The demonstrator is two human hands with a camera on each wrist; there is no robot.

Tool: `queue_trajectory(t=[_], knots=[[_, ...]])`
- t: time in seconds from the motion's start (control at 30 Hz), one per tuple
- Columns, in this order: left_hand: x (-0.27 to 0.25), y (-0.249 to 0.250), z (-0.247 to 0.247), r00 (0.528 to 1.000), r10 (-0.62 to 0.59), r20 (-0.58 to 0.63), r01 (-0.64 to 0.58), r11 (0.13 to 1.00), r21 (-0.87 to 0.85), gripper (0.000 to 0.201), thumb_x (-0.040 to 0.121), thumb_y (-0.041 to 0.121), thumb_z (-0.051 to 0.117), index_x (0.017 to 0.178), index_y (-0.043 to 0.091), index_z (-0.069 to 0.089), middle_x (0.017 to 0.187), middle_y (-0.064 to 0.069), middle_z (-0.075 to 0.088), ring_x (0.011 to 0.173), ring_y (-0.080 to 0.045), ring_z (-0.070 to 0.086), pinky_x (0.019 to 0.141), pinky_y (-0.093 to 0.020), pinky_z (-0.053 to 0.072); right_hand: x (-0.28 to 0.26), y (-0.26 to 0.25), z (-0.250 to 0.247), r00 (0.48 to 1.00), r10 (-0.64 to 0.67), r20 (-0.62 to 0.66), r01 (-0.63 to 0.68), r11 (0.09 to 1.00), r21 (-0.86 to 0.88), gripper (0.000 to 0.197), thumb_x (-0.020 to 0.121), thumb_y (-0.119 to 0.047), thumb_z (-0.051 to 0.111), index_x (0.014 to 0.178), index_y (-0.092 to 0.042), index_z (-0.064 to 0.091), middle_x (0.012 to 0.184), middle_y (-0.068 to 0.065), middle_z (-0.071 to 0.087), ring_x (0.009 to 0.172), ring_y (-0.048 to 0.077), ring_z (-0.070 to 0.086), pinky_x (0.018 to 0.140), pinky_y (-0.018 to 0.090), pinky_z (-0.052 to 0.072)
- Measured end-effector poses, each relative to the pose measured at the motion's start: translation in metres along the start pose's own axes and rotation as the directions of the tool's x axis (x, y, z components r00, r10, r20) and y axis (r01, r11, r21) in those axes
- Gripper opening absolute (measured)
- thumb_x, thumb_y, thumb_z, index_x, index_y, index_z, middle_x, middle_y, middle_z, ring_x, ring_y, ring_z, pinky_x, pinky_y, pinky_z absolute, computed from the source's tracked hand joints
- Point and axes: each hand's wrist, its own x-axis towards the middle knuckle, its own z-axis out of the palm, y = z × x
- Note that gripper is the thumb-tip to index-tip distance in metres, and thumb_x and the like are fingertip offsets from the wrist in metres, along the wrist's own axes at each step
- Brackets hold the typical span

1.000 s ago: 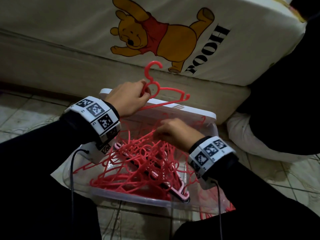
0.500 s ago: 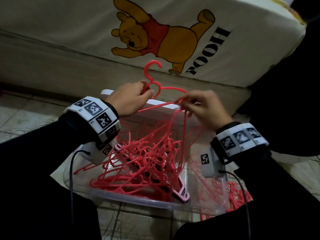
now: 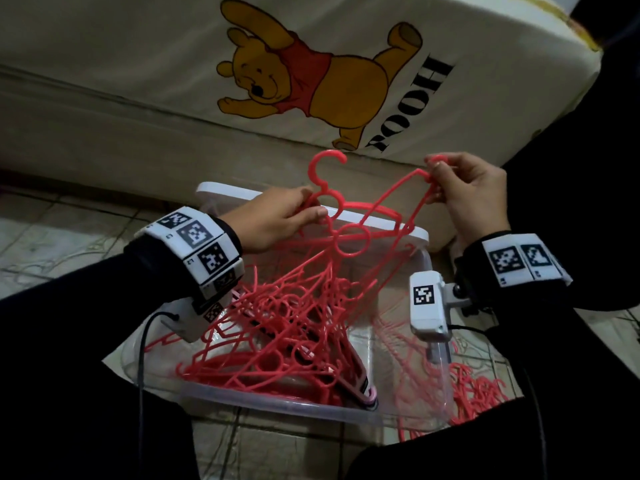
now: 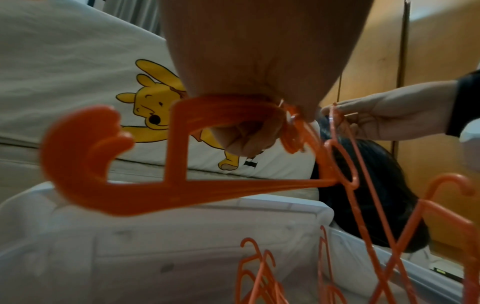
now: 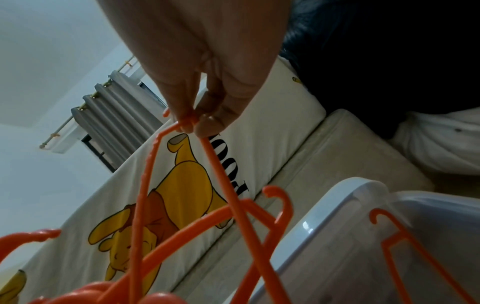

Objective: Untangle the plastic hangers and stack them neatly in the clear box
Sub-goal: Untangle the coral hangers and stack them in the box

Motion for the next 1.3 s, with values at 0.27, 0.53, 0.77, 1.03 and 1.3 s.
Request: queue_trajectory(t=[0.27, 0.53, 0.77, 1.03, 1.3], knots=[[0.005, -0.012, -0.006, 0.984, -0.127, -0.123, 0.139, 0.986, 0.094, 0.031, 0.101, 0.030, 0.038, 0.119, 0.009, 0.050, 0.111, -0.017, 0.064, 0.104, -0.033, 0.058, 0.072, -0.030, 0.035, -0.019, 0.023, 0.007, 0.941, 0.238, 0.239, -0.122, 0.901, -0.416, 0.037, 0.074, -0.004, 0.076, 0.098, -0.011, 0.050, 0.084, 0.006, 0.060, 0.065, 0.014, 0.057, 0.055, 0.025, 0.051], [0.003, -0.015, -0.012, 0.966, -0.199, -0.167, 0.226, 0.961, 0.158, 0.032, 0.100, 0.036, 0.038, 0.129, 0.023, 0.047, 0.115, -0.013, 0.064, 0.107, -0.032, 0.057, 0.069, -0.032, 0.026, -0.066, 0.047, 0.047, 0.791, 0.271, 0.549, 0.170, 0.765, -0.622, 0.040, 0.073, -0.031, 0.079, 0.103, -0.016, 0.057, 0.092, -0.007, 0.058, 0.084, 0.009, 0.057, 0.070, 0.014, 0.039], [0.000, -0.017, -0.017, 0.975, -0.170, -0.143, 0.184, 0.979, 0.087, 0.030, 0.100, 0.034, 0.038, 0.124, 0.022, 0.051, 0.115, -0.008, 0.066, 0.104, -0.029, 0.060, 0.077, -0.035, 0.040, -0.061, 0.058, 0.053, 0.880, 0.329, 0.341, -0.090, 0.823, -0.561, 0.052, 0.072, -0.022, 0.081, 0.104, -0.015, 0.040, 0.095, 0.001, 0.059, 0.086, 0.014, 0.058, 0.075, 0.026, 0.046], [0.002, -0.011, -0.012, 0.948, -0.263, -0.177, 0.274, 0.961, 0.042, 0.034, 0.103, 0.032, 0.032, 0.115, 0.011, 0.055, 0.107, -0.004, 0.062, 0.100, -0.023, 0.054, 0.058, -0.024, 0.017, -0.069, 0.065, 0.059, 0.859, 0.407, 0.310, -0.256, 0.867, -0.427, 0.045, 0.076, -0.013, 0.078, 0.097, -0.018, 0.039, 0.076, 0.005, 0.064, 0.065, 0.017, 0.064, 0.066, 0.033, 0.056], [0.000, -0.008, -0.006, 0.976, -0.214, -0.031, 0.213, 0.976, -0.040, 0.031, 0.102, 0.029, 0.033, 0.105, 0.006, 0.052, 0.086, -0.006, 0.057, 0.080, -0.023, 0.053, 0.067, -0.029, 0.033, -0.065, 0.063, 0.059, 0.922, 0.332, 0.200, -0.195, 0.843, -0.501, 0.058, 0.070, -0.027, 0.082, 0.110, -0.012, 0.043, 0.110, 0.007, 0.055, 0.099, 0.021, 0.056, 0.087, 0.034, 0.049]])
